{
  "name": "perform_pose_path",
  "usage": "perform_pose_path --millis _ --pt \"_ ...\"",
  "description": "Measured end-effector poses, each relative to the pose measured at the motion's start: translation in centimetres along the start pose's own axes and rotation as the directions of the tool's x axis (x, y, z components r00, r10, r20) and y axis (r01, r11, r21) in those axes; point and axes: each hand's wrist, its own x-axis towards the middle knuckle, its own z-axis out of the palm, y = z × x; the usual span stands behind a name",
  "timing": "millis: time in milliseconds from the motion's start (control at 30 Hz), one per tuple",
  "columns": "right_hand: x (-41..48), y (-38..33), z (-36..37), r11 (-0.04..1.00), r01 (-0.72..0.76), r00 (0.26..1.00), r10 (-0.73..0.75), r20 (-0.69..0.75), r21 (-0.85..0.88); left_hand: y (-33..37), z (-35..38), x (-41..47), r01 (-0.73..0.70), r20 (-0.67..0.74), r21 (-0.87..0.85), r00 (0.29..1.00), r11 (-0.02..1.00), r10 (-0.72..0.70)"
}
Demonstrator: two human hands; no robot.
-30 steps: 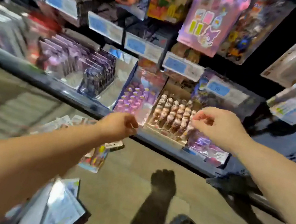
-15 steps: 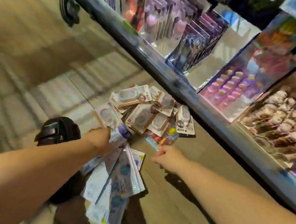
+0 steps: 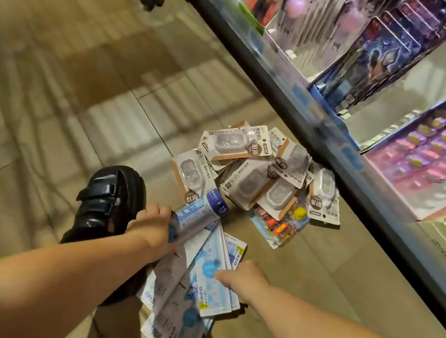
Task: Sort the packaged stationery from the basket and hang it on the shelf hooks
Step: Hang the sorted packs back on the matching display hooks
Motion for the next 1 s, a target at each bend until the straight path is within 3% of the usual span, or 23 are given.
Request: perform_pose_path --millis 300,533,800,1000 --pt "0.7 -0.9 1.2 0.995 0.093 0.994 -0.095 0.048 0.047 1.0 1.0 0.1 -0.039 0.027 -0.062 0.999 0.997 0.041" --pt "-0.3 -0.4 1.3 0.976 0.124 0.989 -0.135 0.052 0.181 2.6 2.5 -1.1 -0.026 0.177 -0.119 0.983 0.993 0.047" --pt "-0.7 1.8 0.6 0.918 0.210 0.977 -0.212 -0.030 0.338 5.1 3.1 -2.5 -0.043 0.375 -0.353 0.909 0.935 0.183" --pt "-2.2 0.5 -4.0 0.841 0.383 0.924 -0.352 -0.151 0.381 7.2 -0.5 -1.3 -0.154 0.269 -0.511 0.906 0.846 0.327"
